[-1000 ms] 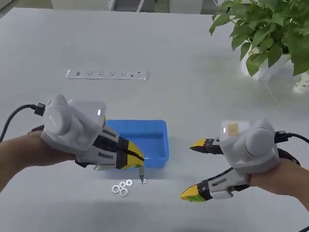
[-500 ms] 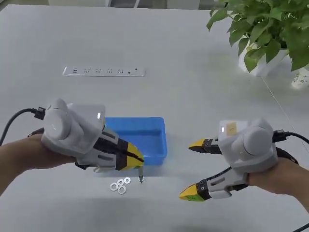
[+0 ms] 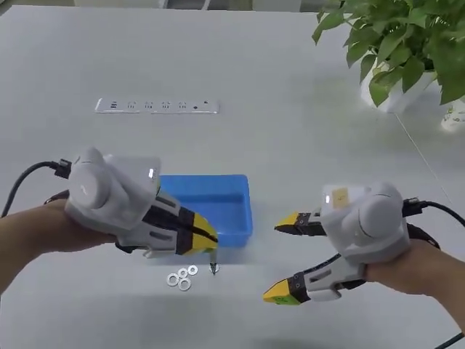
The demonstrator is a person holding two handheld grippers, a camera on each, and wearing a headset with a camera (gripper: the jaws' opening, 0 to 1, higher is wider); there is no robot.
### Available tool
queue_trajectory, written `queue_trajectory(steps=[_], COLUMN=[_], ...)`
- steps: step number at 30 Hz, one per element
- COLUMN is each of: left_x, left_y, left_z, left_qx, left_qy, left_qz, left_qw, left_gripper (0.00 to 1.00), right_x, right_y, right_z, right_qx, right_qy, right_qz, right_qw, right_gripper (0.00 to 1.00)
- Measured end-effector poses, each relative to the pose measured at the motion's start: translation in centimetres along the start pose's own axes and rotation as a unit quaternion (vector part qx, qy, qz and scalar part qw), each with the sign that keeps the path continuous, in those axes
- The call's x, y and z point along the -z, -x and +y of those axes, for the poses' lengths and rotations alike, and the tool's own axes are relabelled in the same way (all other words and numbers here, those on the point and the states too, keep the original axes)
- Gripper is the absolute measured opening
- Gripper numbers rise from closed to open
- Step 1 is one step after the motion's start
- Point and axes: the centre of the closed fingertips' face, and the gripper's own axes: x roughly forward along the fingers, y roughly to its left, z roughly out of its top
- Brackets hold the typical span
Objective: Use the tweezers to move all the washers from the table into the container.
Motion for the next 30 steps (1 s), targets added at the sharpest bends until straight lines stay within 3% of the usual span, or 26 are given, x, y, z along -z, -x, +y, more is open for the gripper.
queue_trajectory(steps=[4, 14, 30], left_x=[-0.1, -0.1, 0.0], left_y=[-0.1, 0.0, -0.4], left_z=[-0.2, -0.3, -0.1], left_qx=[0.003, 0.009, 0.011], left_qy=[0.001, 0.001, 0.001], left_qz=[-0.003, 0.004, 0.008], left_qw=[1.0, 1.0, 0.9999], left_gripper=[0.05, 0.05, 0.05], right_x=[-1.3, -2.5, -2.4], right_y=[-1.3, -4.2, -7.1], right_z=[0.7, 1.0, 0.3], right_qx=[-0.017, -0.037, -0.052], right_qy=[0.028, 0.077, 0.115], right_qz=[-0.019, -0.014, 0.006], right_qw=[0.9993, 0.9962, 0.9919], right_gripper=[0.55, 0.33, 0.21])
